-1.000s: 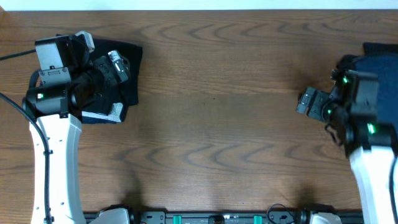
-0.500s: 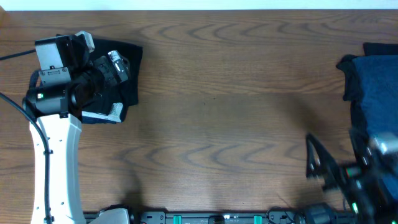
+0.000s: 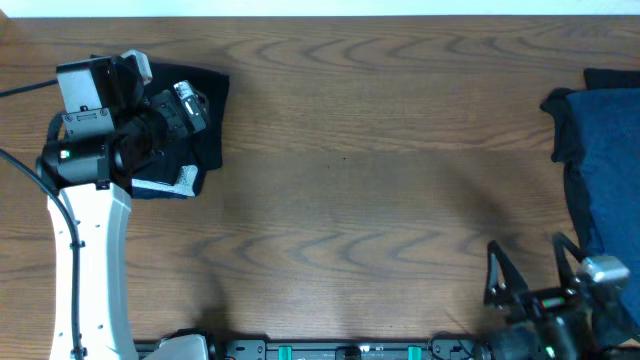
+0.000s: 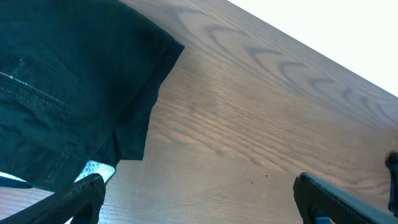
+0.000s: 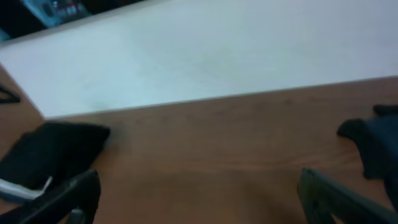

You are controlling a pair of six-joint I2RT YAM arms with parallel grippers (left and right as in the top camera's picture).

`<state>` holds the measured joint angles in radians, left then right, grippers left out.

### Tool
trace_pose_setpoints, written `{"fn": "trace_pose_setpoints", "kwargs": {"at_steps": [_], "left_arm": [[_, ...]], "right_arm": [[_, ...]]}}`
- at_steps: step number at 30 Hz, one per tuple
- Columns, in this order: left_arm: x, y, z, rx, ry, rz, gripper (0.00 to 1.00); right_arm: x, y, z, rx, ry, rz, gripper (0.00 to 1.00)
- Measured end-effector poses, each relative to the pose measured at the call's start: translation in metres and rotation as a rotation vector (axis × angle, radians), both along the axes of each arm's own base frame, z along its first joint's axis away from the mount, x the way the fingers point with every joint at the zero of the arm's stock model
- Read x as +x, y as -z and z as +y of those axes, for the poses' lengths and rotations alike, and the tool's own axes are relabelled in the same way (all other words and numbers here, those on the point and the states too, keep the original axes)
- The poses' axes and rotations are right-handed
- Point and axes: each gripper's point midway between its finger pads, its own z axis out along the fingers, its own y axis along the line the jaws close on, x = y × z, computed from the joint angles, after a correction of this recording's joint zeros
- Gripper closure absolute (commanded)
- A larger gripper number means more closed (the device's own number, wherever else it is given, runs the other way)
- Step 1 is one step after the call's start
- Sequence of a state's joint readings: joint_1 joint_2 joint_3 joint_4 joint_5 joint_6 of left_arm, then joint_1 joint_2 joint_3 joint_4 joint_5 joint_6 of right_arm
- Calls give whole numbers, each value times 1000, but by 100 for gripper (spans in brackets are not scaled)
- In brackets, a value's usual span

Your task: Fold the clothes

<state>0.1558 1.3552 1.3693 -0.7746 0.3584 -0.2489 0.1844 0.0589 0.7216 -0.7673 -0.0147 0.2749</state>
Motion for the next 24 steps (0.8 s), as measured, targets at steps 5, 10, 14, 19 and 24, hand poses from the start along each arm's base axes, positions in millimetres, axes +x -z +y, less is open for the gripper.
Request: {"fn": "trace_pose_setpoints", "kwargs": {"at_steps": [5,10,14,19,24], "left_arm": [[0,0,0,0,0,0,2],[0,0,0,0,0,0,2],[0,0,0,0,0,0,2],[0,0,0,-1,1,0,2],[0,0,0,-1,1,0,2]], "right_arm": [[26,22,-6,6,59,-43,1],[53,36,-10,16,99,-117,1],[71,52,-15,24,132,-177,1],[84,80,-24,22,177,-186,1],[89,93,-29,7,207,-182,1]]}}
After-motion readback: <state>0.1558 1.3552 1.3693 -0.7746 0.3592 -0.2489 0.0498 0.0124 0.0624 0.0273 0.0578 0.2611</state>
